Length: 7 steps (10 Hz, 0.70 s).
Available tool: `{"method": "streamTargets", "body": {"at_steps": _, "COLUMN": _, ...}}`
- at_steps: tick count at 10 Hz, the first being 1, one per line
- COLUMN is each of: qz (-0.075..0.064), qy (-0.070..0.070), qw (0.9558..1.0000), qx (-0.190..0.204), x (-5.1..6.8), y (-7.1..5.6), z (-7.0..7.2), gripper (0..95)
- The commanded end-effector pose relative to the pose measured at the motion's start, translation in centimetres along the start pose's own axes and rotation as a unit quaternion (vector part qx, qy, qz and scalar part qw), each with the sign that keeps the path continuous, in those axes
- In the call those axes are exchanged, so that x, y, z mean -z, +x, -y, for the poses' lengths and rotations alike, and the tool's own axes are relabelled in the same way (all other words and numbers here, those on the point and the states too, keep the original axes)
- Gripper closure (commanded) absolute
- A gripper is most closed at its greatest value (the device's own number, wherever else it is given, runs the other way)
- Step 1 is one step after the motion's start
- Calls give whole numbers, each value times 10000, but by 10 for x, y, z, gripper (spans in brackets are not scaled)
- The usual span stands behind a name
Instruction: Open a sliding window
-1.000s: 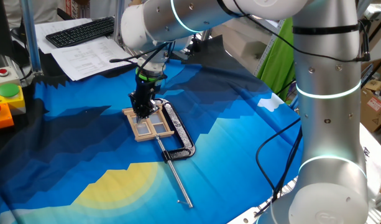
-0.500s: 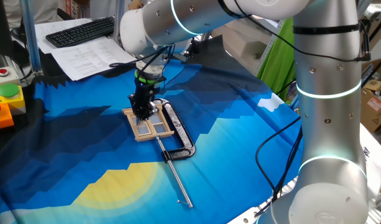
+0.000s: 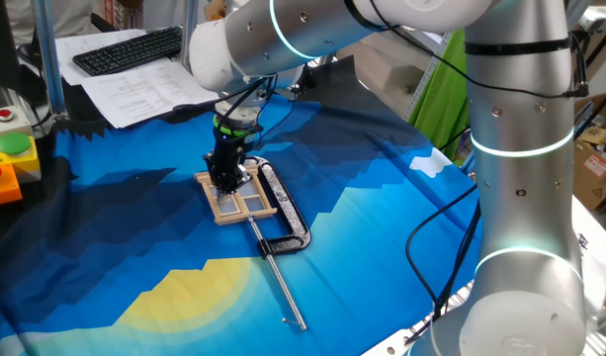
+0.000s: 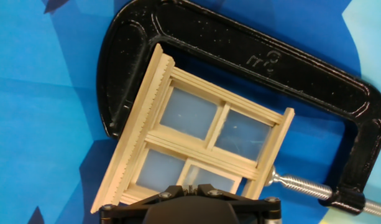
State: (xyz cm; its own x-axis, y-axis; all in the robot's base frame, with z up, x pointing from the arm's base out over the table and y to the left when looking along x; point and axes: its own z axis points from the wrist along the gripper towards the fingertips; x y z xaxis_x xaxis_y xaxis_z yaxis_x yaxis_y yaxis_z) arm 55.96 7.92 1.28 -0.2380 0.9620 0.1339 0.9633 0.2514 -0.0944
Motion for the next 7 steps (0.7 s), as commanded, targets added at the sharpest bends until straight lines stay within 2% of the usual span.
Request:
{"method": "streamTargets", "body": {"at_steps": 1, "qz": 20, "qy": 9, "qw": 10000, "qx": 16, "x": -2, "y": 0, "z": -1, "gripper": 950}}
{"method": "streamTargets", "body": {"at_steps": 7, "qz": 52, "qy": 2, "qw": 10000, "qx": -4, "x": -2, "y": -3, "z": -5, "gripper": 950}}
